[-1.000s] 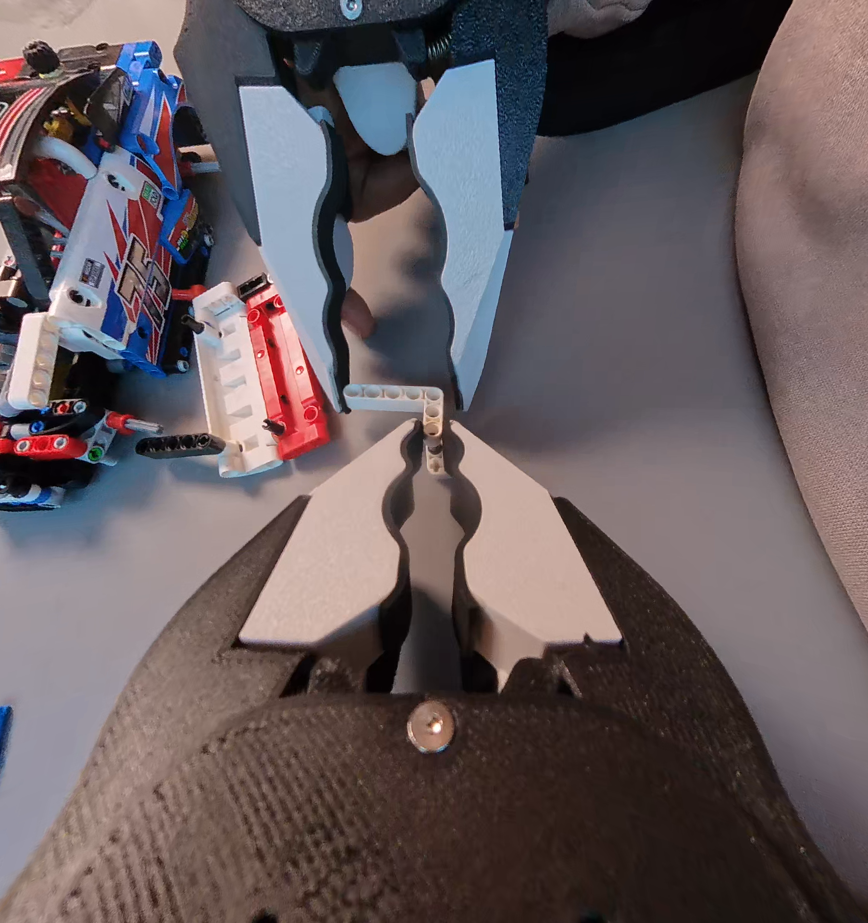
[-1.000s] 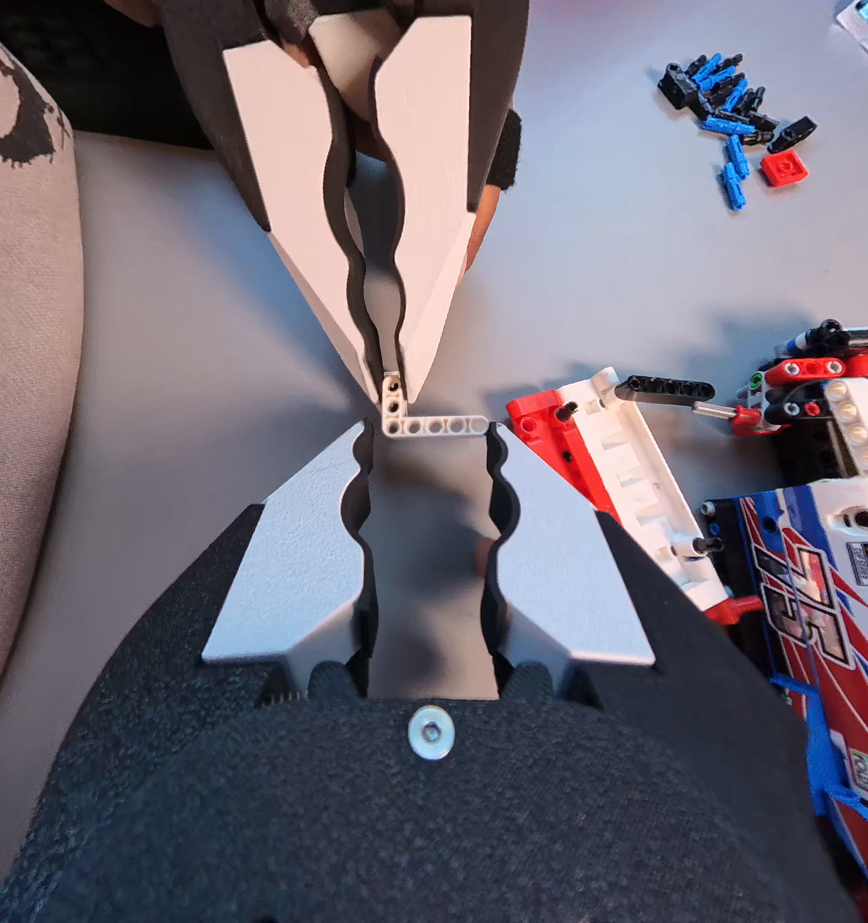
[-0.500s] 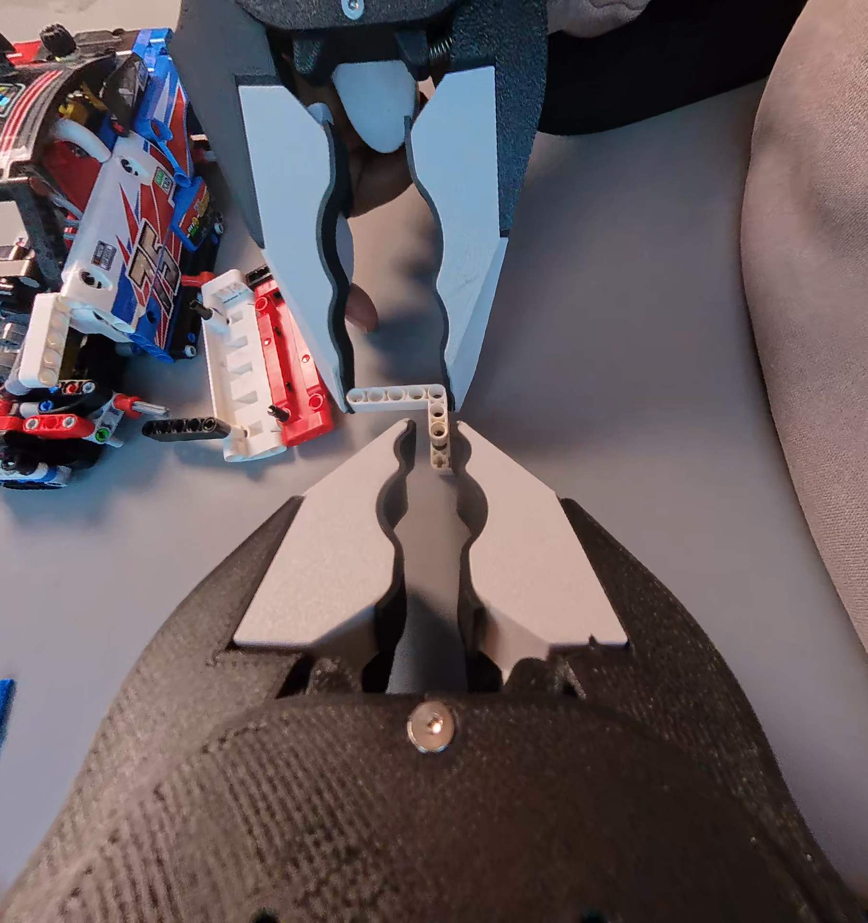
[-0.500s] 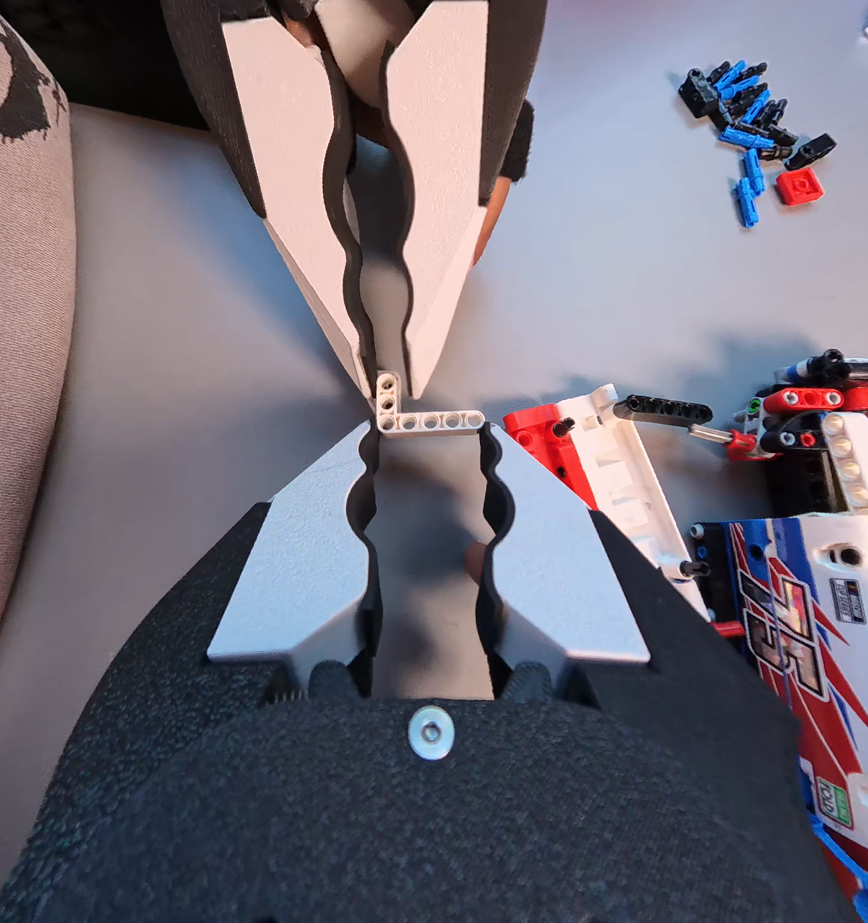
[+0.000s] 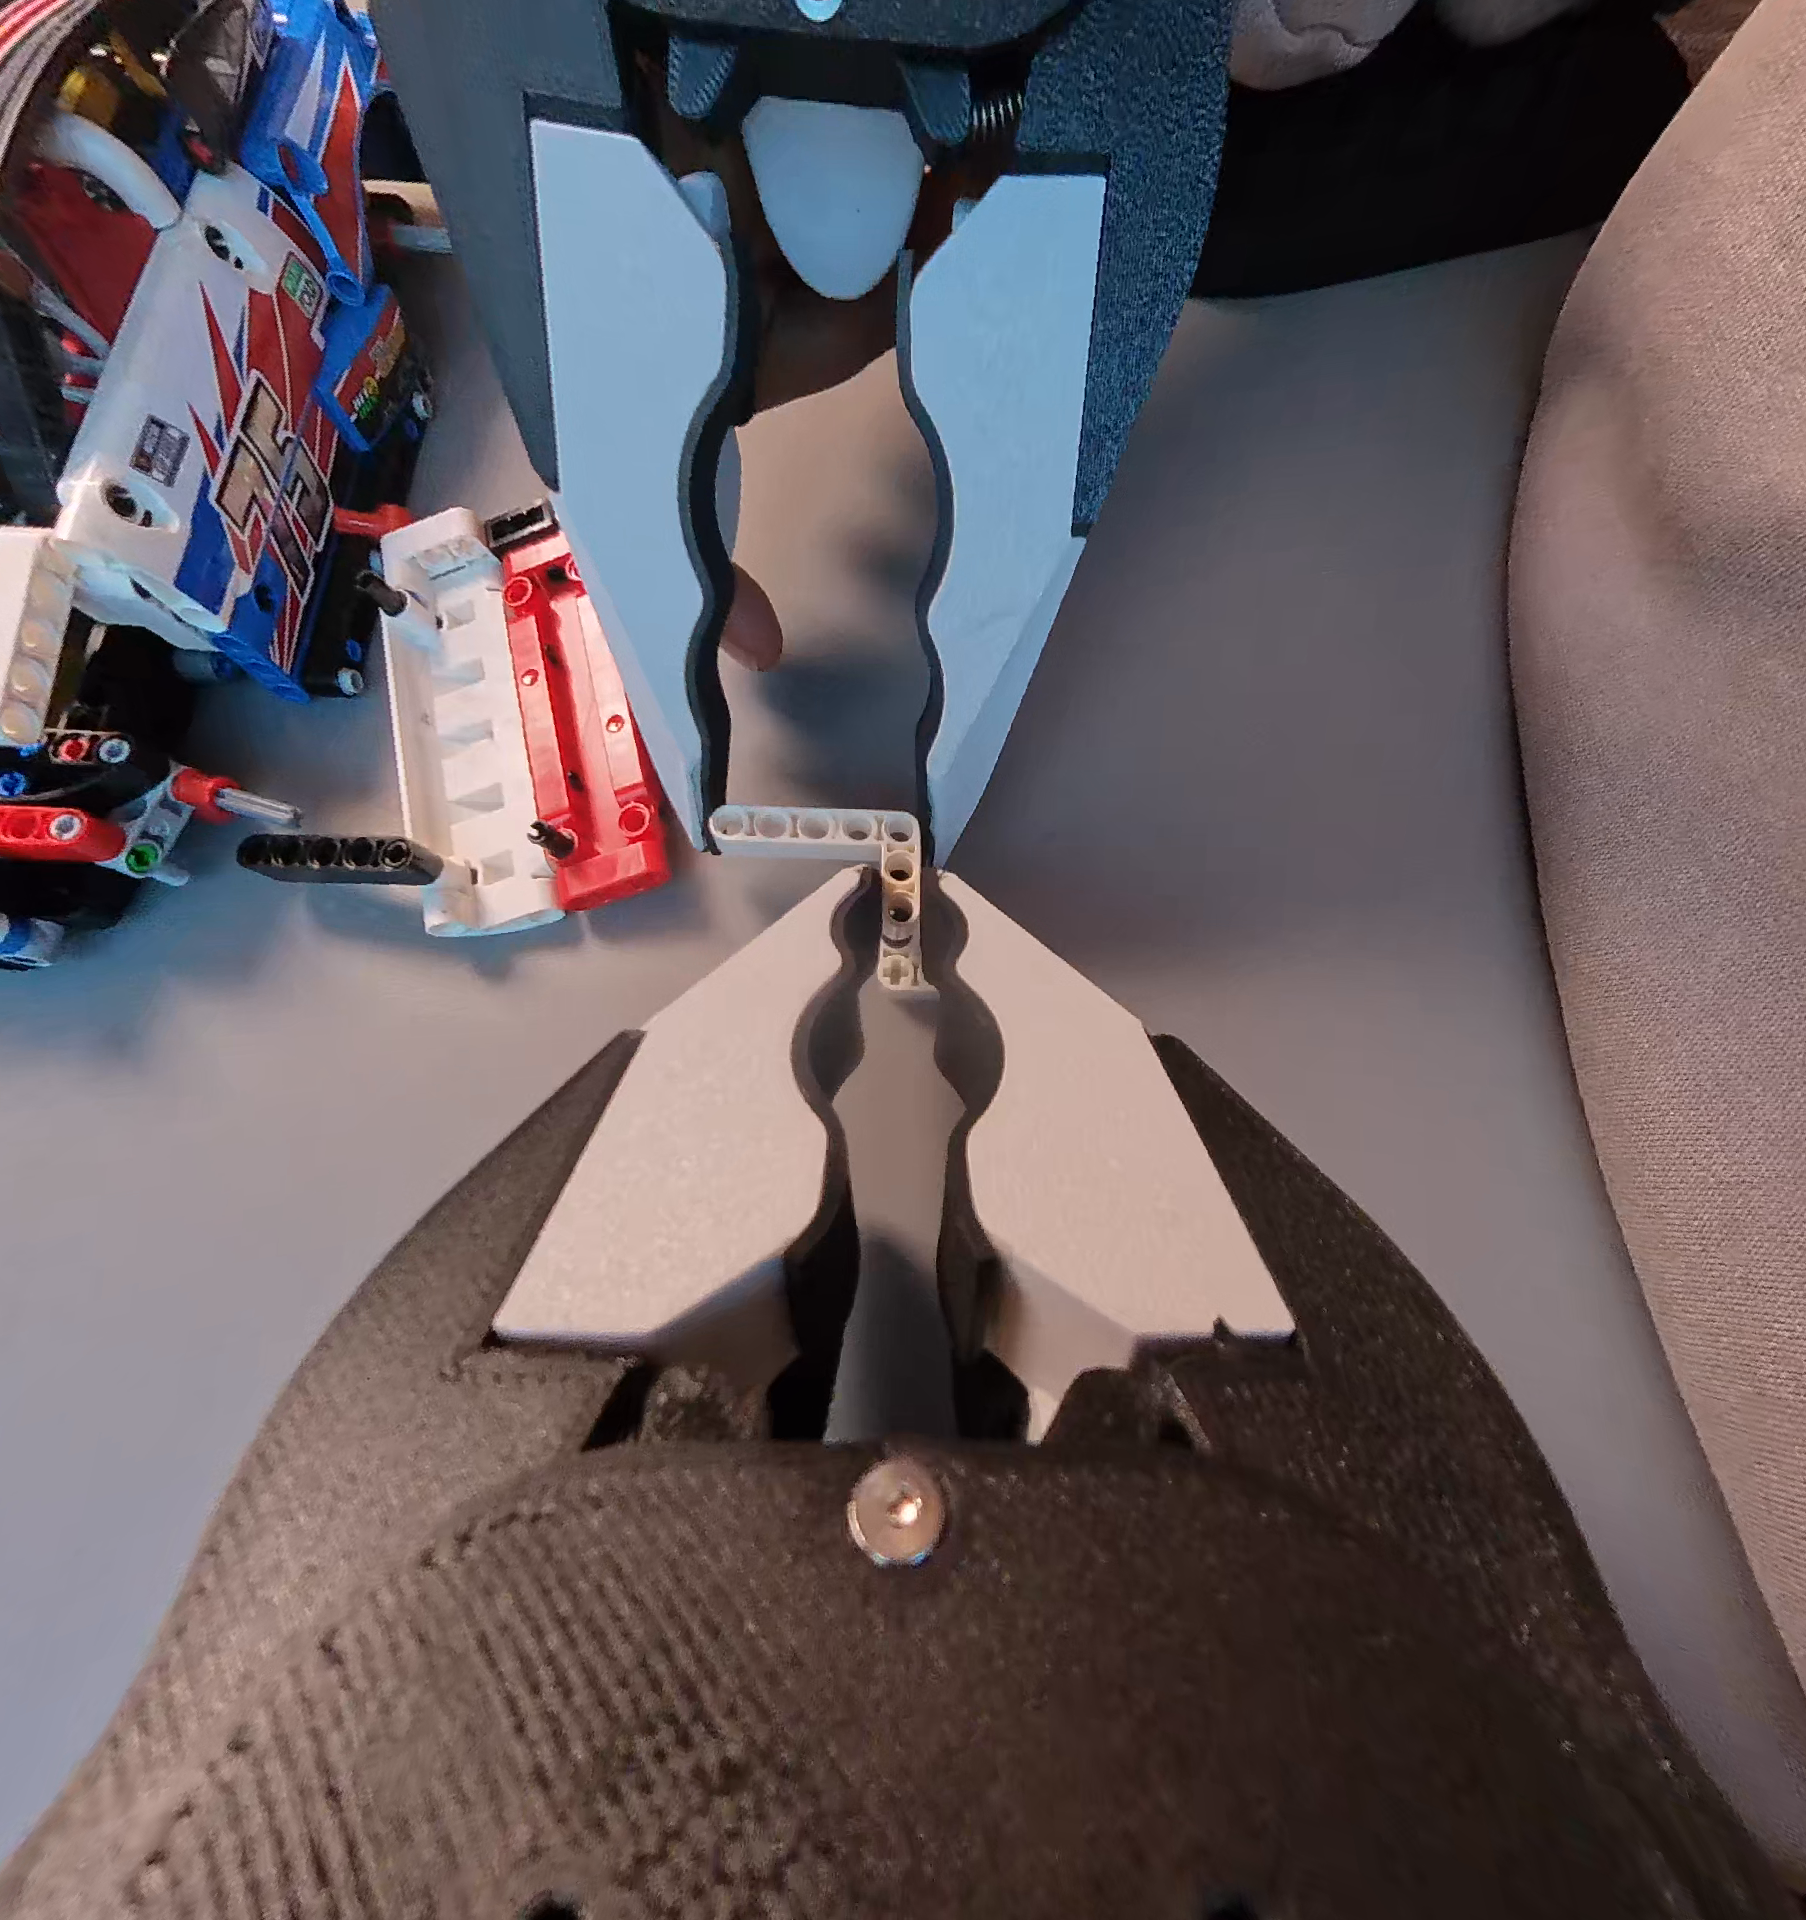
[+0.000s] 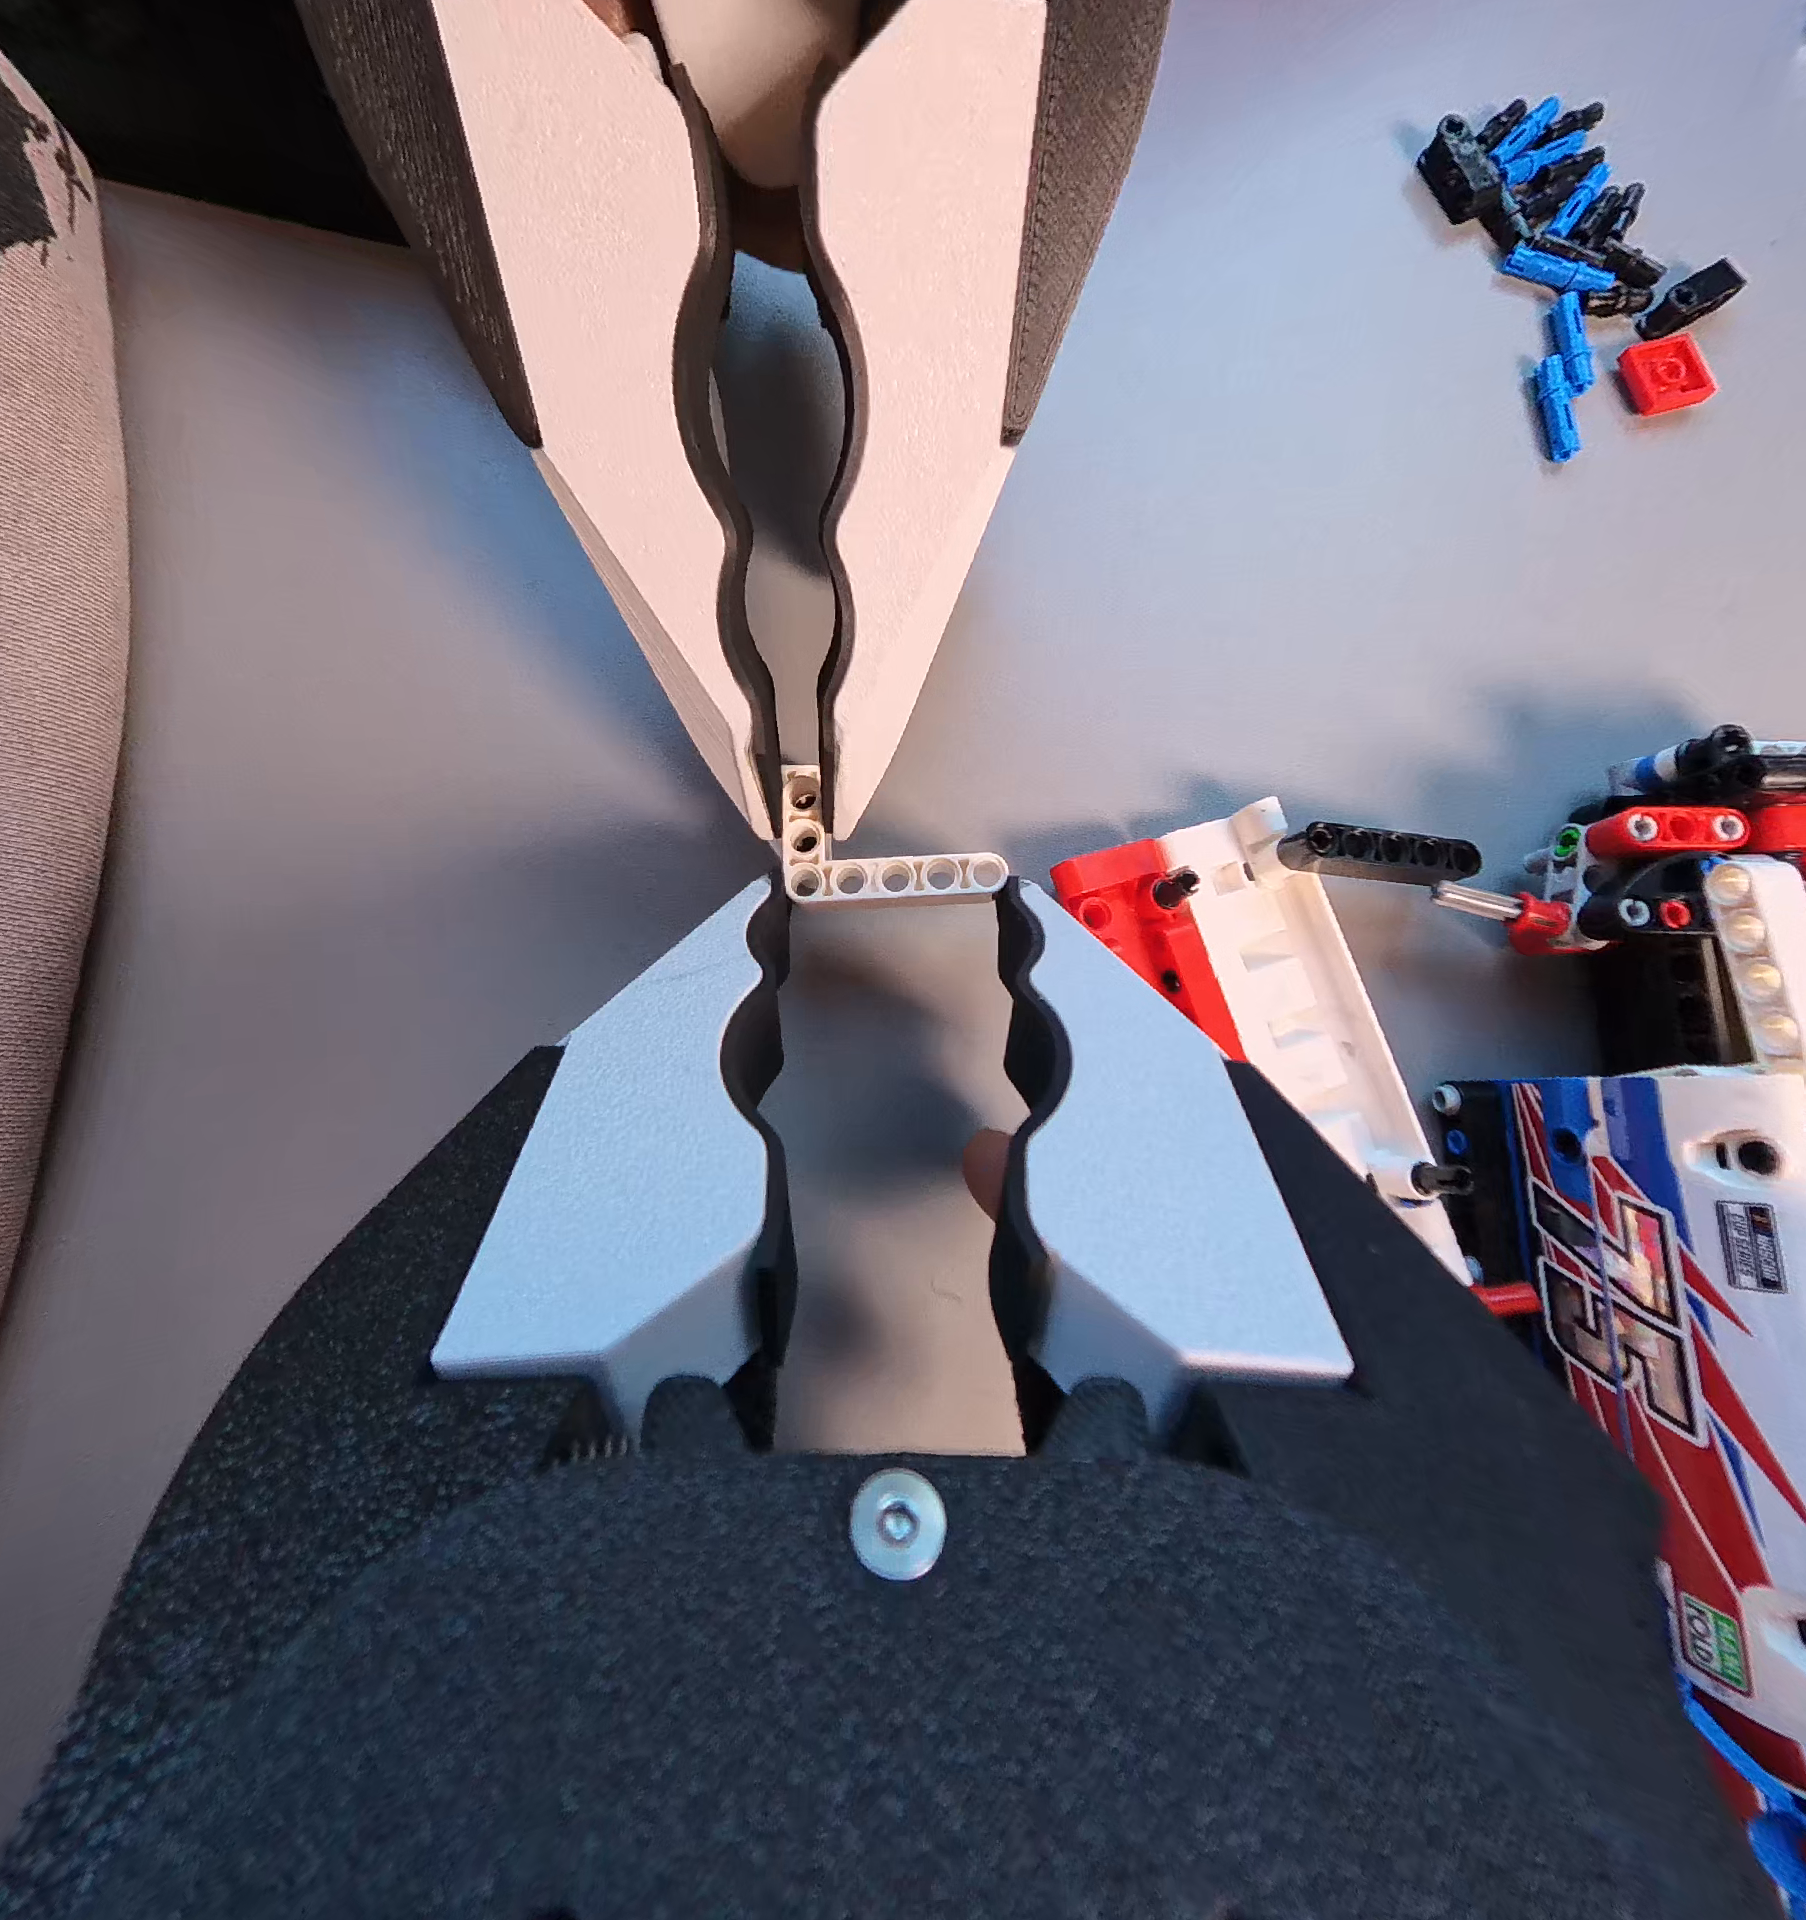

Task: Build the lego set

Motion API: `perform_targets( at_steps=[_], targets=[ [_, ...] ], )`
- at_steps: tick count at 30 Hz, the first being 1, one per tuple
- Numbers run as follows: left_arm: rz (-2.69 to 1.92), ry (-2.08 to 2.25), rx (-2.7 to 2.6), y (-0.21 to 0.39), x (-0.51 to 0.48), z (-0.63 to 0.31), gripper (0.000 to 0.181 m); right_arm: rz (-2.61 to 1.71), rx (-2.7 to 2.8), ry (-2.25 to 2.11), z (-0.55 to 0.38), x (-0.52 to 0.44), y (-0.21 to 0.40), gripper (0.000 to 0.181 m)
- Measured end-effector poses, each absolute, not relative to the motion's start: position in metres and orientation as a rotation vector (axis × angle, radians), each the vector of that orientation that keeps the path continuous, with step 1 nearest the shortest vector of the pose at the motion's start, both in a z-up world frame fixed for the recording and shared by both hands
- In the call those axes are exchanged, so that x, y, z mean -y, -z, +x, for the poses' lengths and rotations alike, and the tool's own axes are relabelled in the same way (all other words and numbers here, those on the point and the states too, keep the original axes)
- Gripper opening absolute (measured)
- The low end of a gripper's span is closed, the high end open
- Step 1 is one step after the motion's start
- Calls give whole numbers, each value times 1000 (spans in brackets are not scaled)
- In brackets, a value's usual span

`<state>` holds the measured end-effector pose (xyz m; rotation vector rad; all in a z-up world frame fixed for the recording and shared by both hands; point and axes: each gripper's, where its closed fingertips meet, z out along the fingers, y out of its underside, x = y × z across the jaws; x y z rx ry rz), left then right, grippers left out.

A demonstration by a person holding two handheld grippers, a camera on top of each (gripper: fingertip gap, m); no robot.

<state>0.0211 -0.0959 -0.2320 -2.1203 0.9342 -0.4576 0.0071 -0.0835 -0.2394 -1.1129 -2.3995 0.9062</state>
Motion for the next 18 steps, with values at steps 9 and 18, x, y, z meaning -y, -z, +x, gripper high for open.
perform_targets(
  at_steps=[9,18],
  targets=[
    [-2107,454,-955,240,98,20,7,-1118,2431,-835,6,84,248,37],
    [-2107,441,-952,240,97,21,6,-1162,2398,-911,9,83,242,37]
  ],
)
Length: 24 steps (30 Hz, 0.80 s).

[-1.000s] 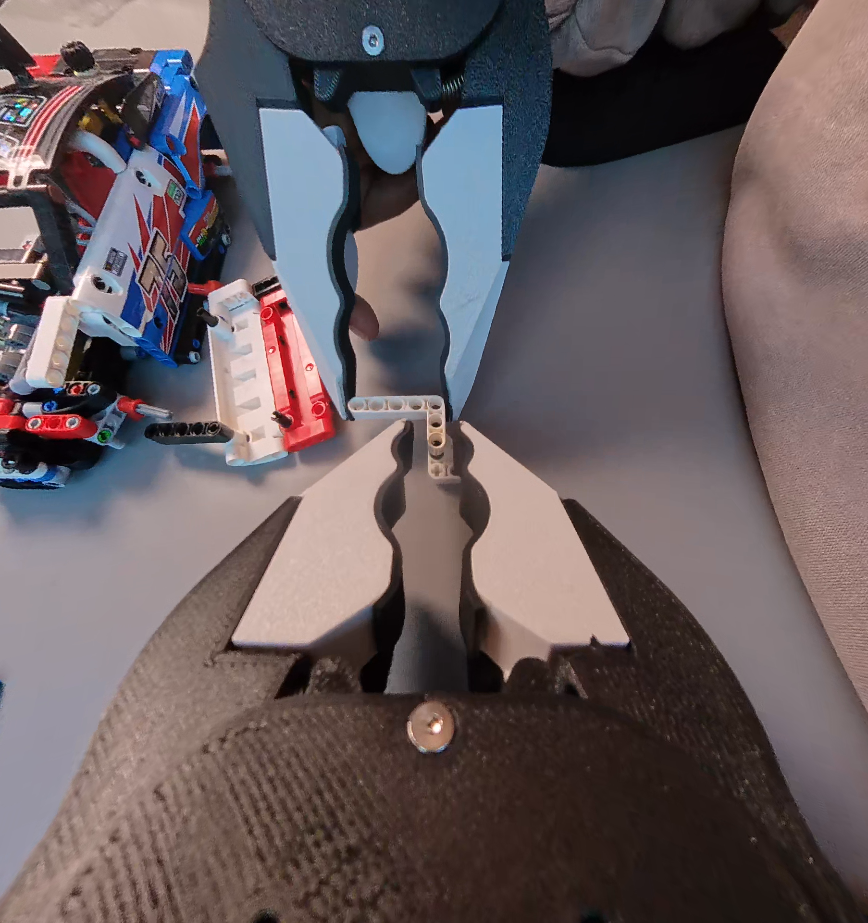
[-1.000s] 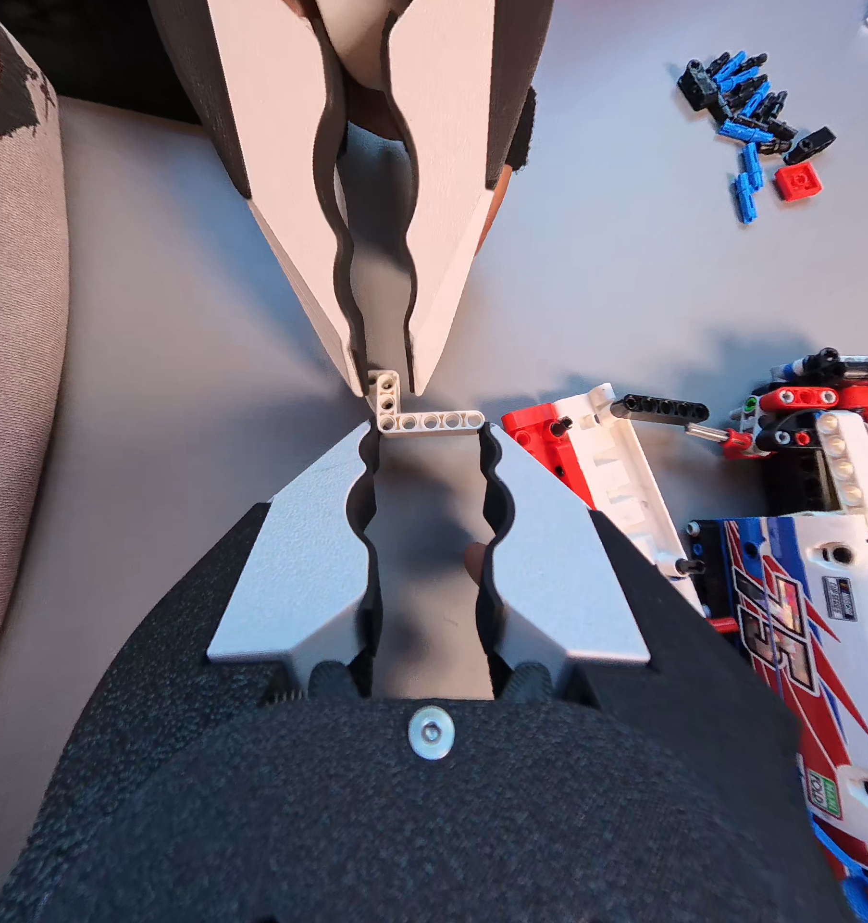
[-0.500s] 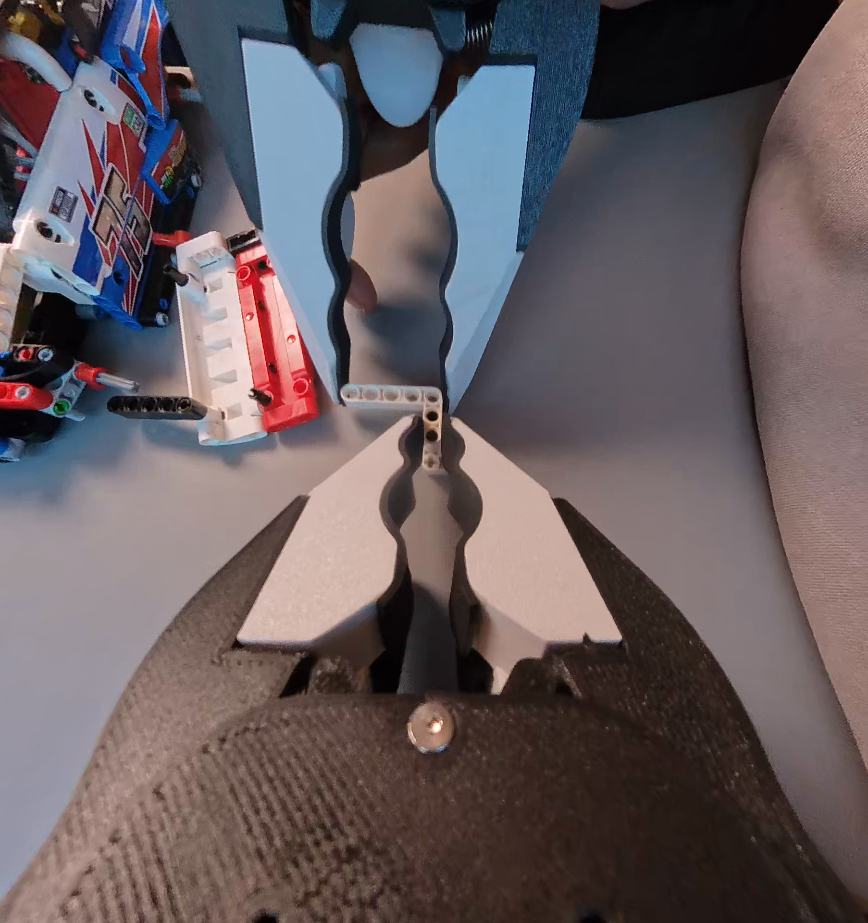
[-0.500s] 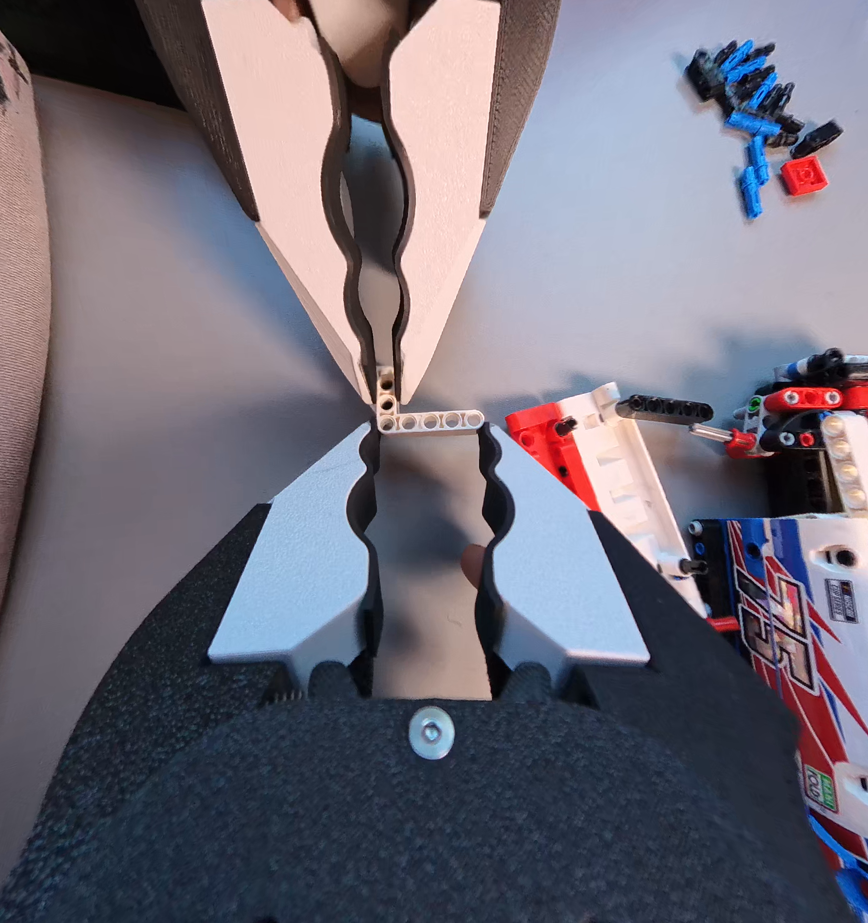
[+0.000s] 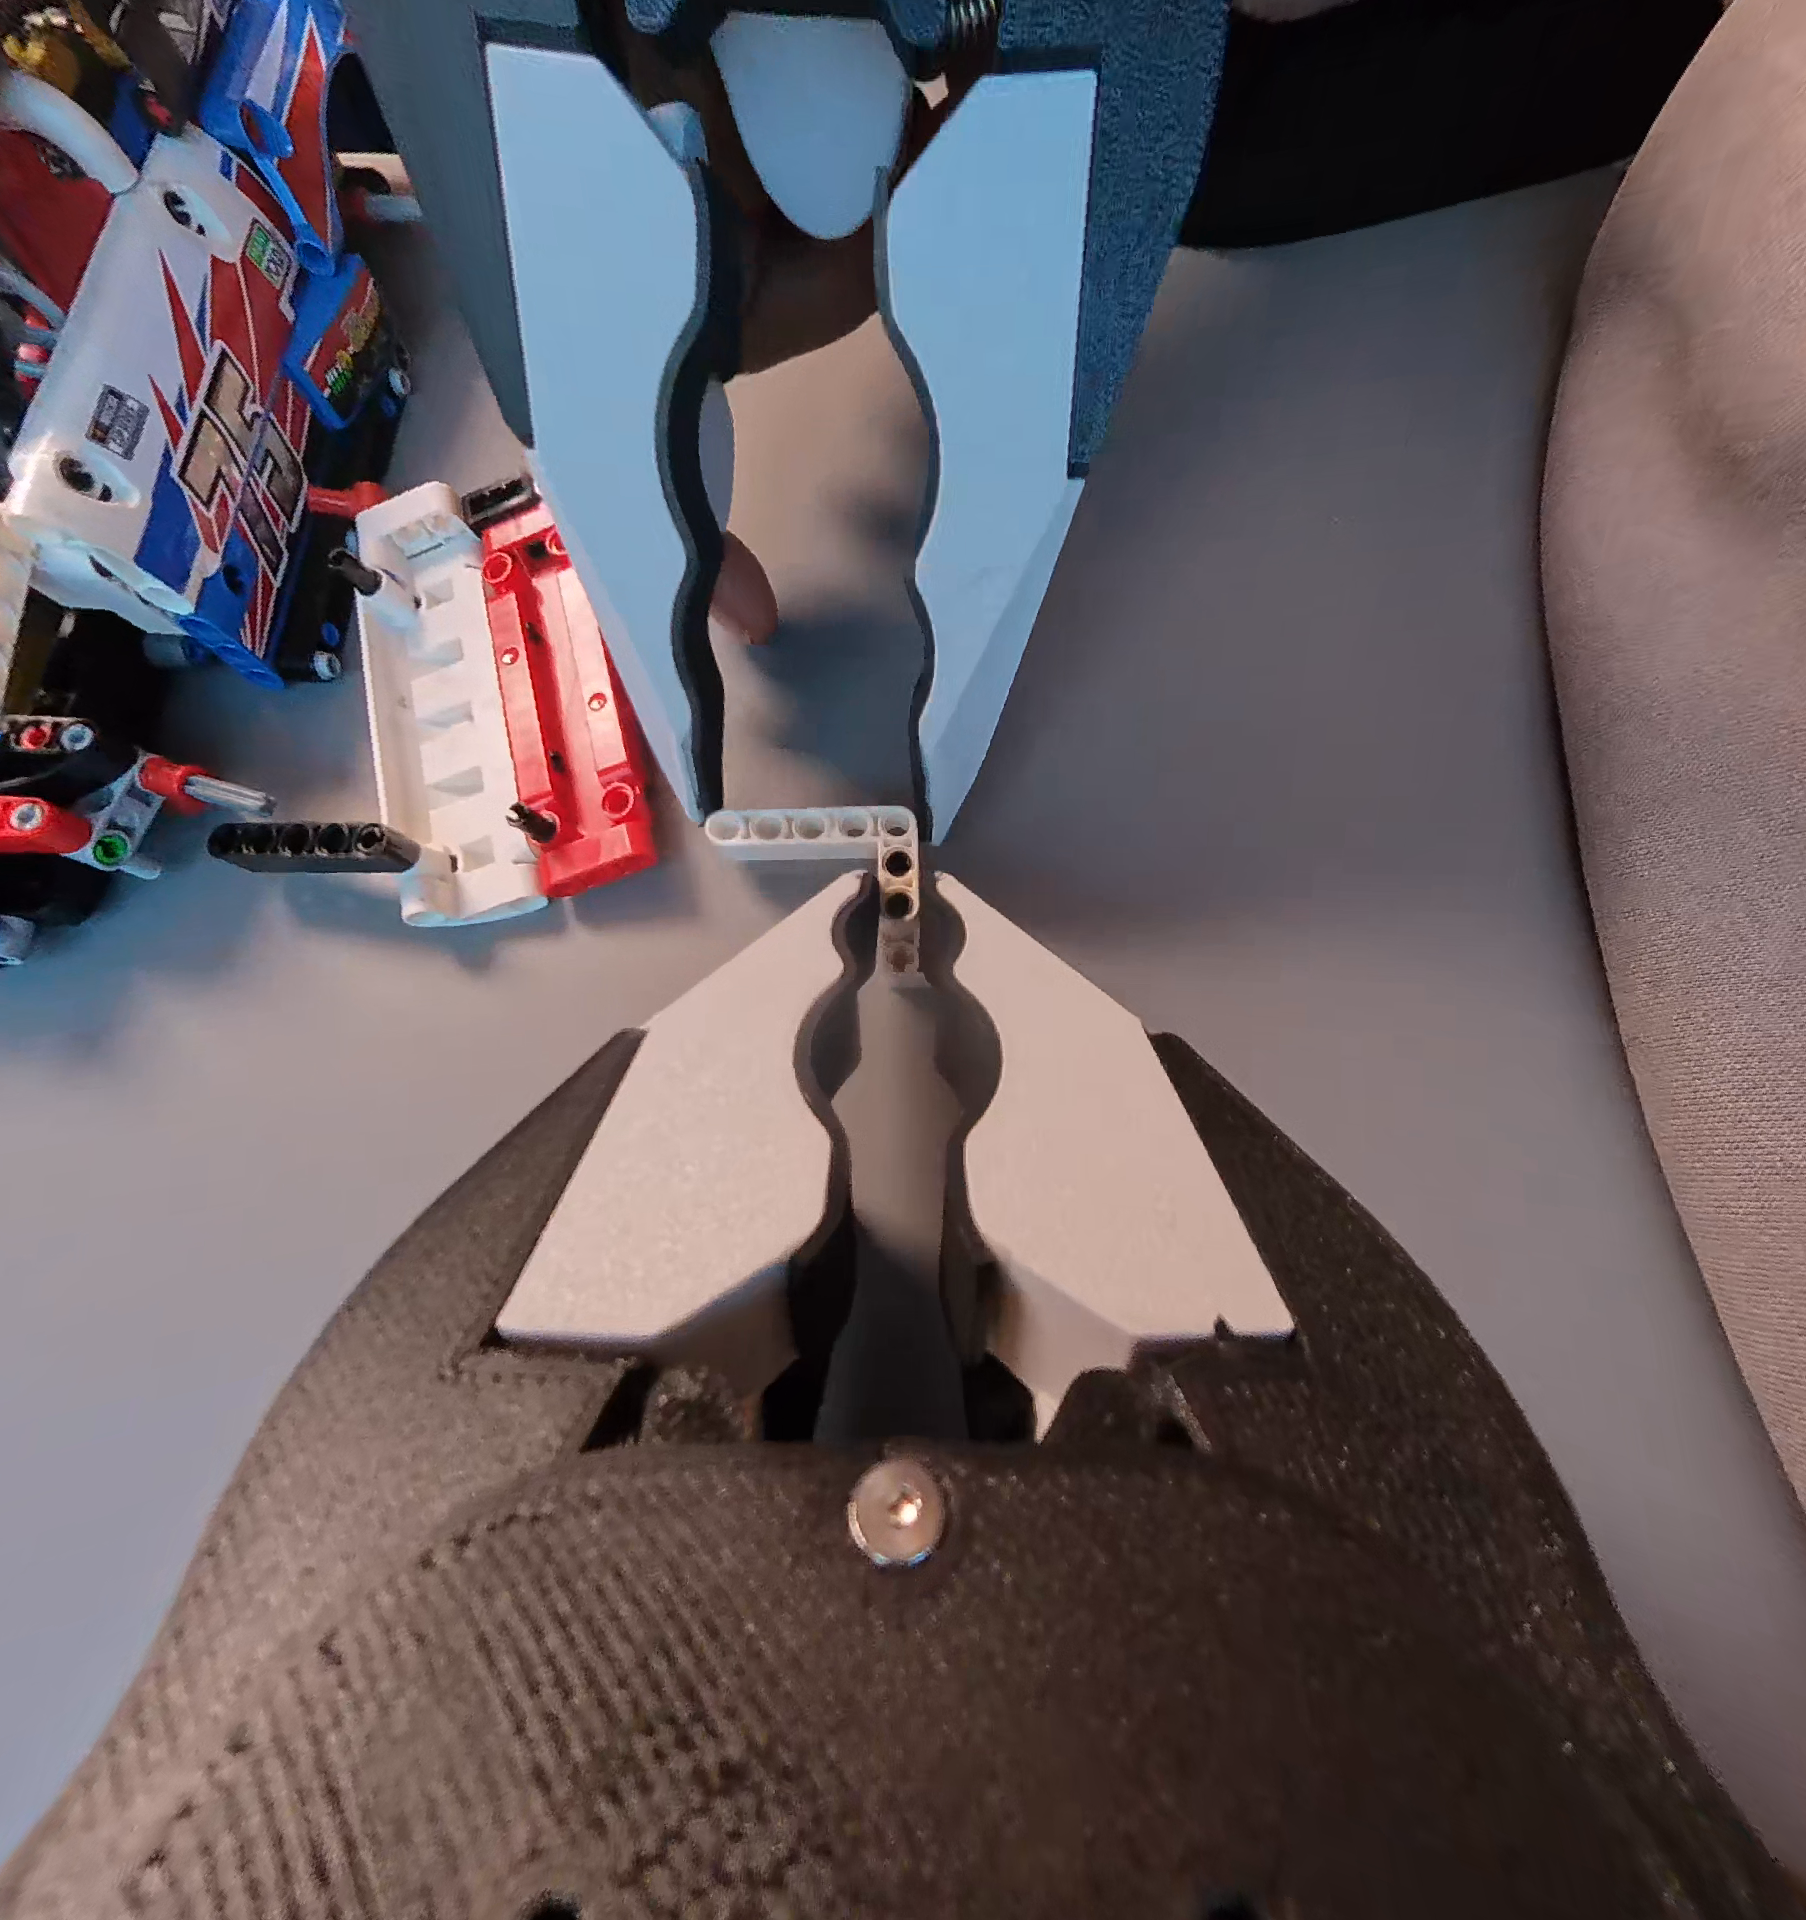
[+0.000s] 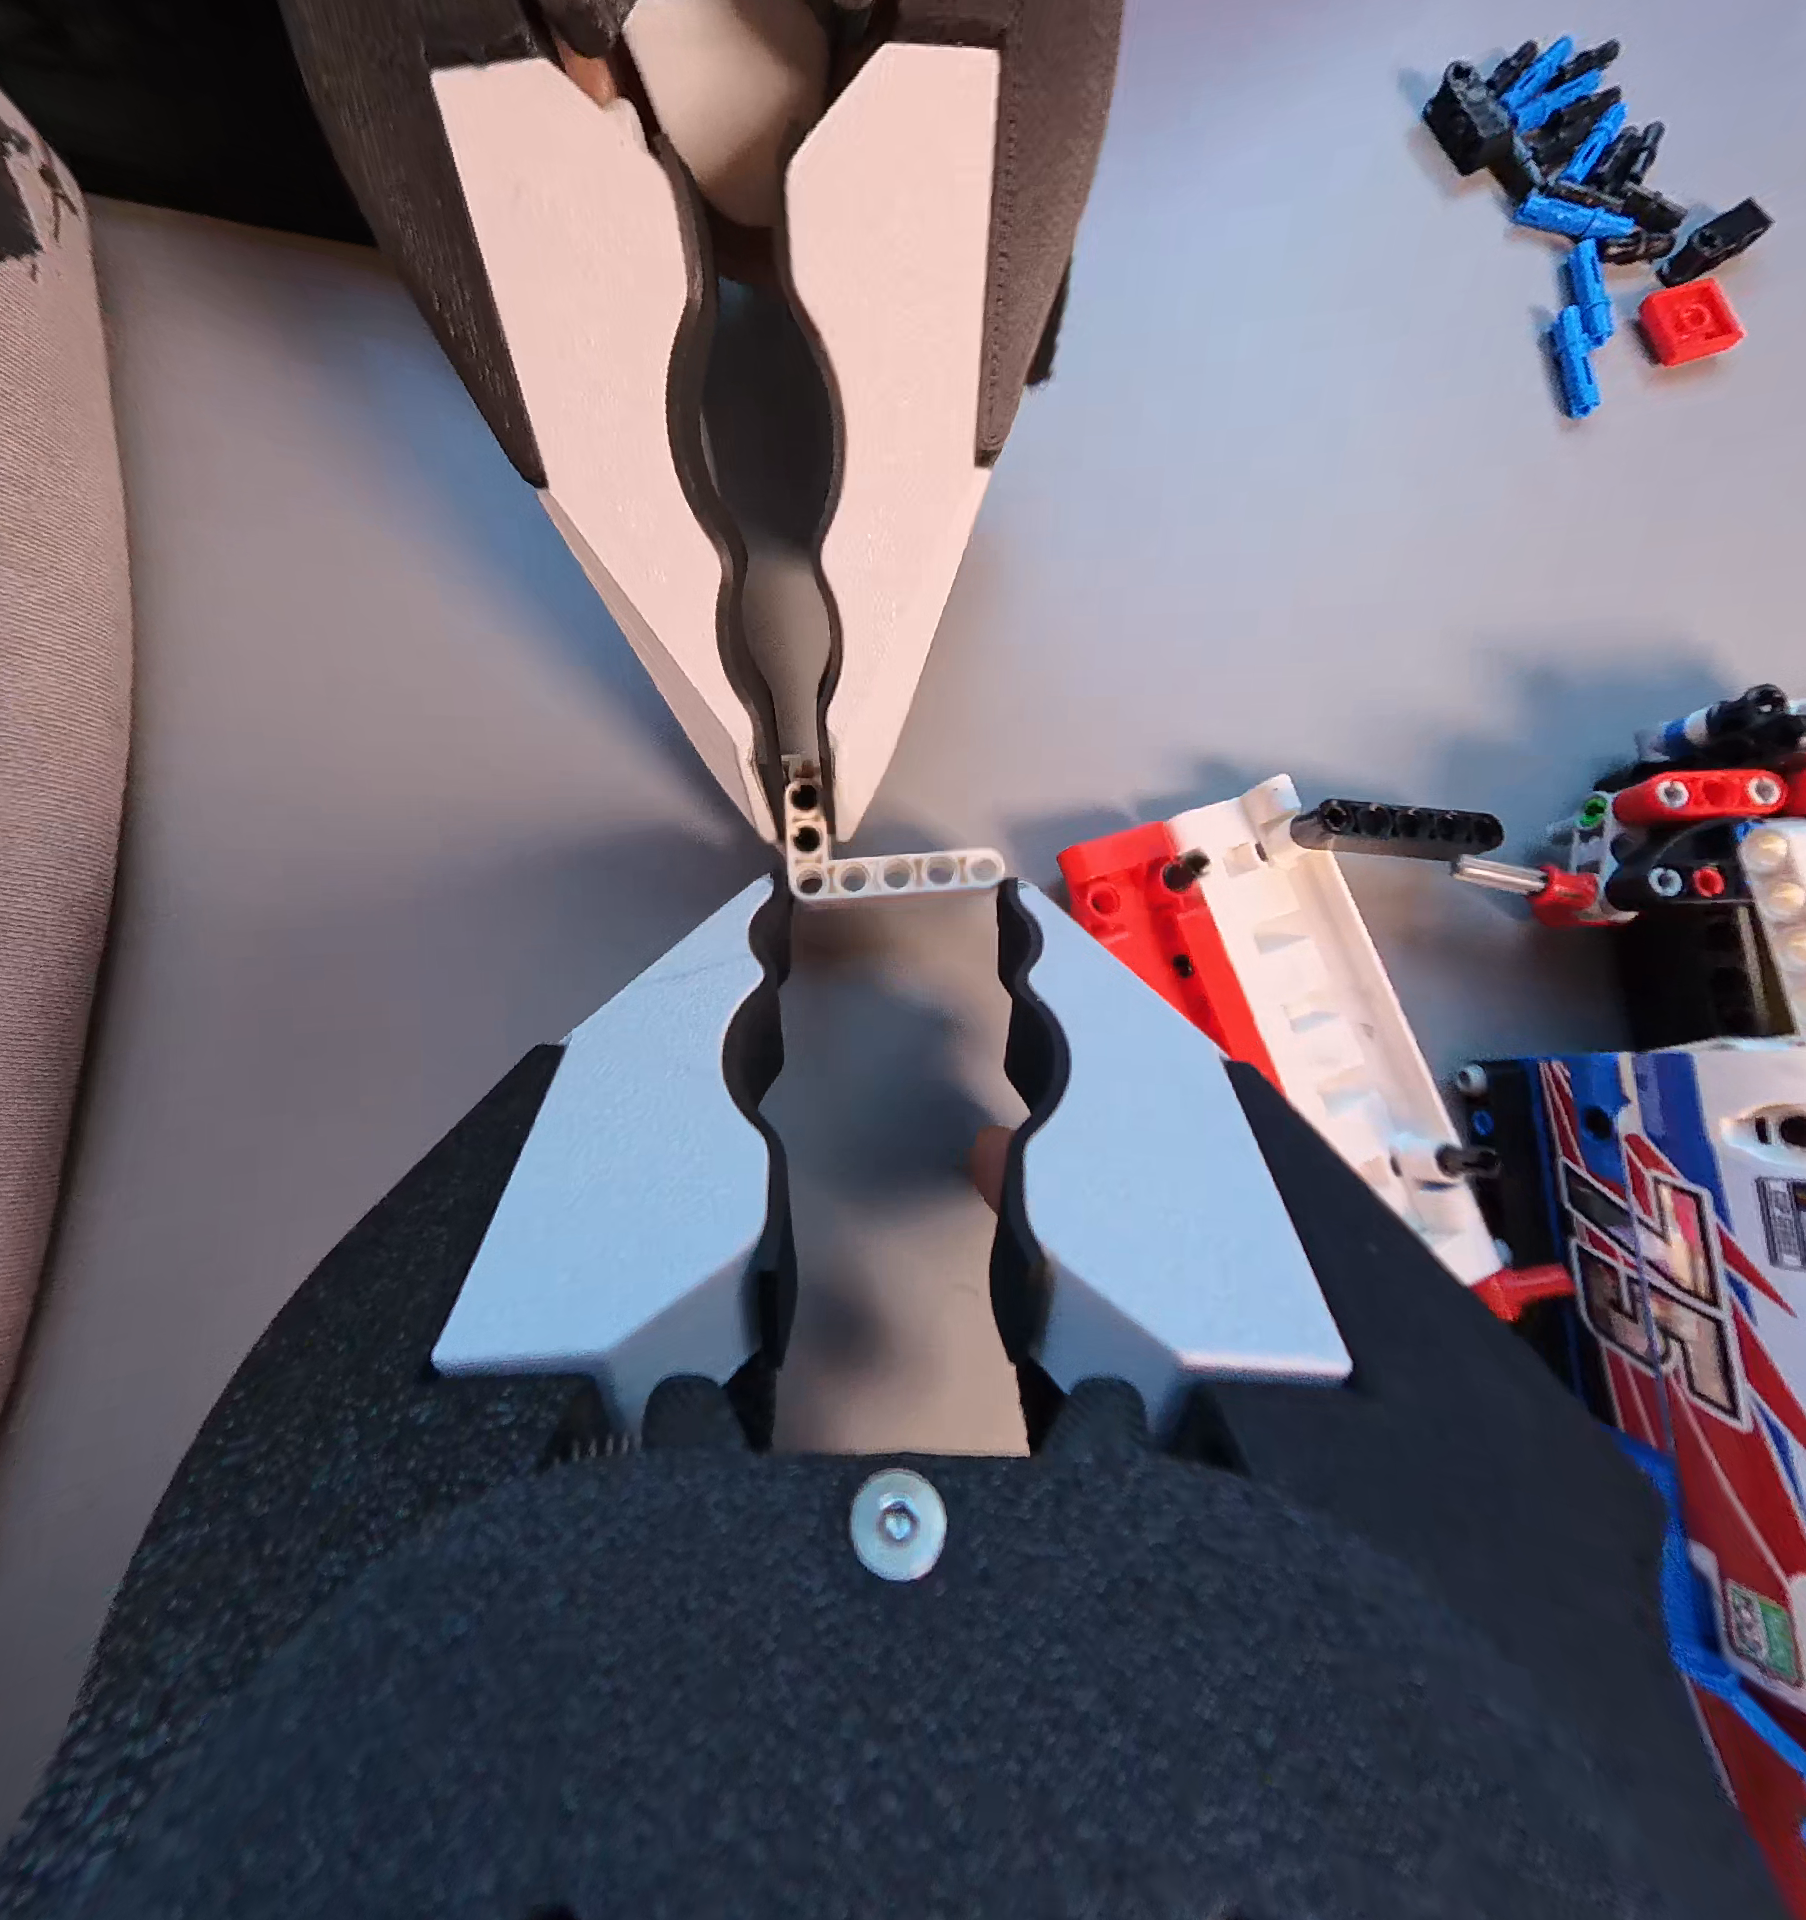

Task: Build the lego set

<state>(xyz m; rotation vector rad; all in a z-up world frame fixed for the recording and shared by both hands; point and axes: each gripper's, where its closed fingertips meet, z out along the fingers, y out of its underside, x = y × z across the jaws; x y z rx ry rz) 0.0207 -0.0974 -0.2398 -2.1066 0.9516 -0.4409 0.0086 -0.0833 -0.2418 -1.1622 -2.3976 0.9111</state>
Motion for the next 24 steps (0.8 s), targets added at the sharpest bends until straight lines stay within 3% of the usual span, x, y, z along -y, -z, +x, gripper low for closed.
perform_targets(
  at_steps=[4,7,14,24],
  targets=[
    [-2117,432,-938,235,101,15,29,-1163,2371,-871,14,77,242,21],
    [-2137,435,-907,233,104,7,32,-1208,2346,-903,20,77,241,39],
    [-2183,367,-961,247,105,19,15,-1187,2292,-867,33,72,237,39],
    [-2134,230,-940,243,92,7,15,-1127,2200,-717,21,20,221,37]
  ],
)
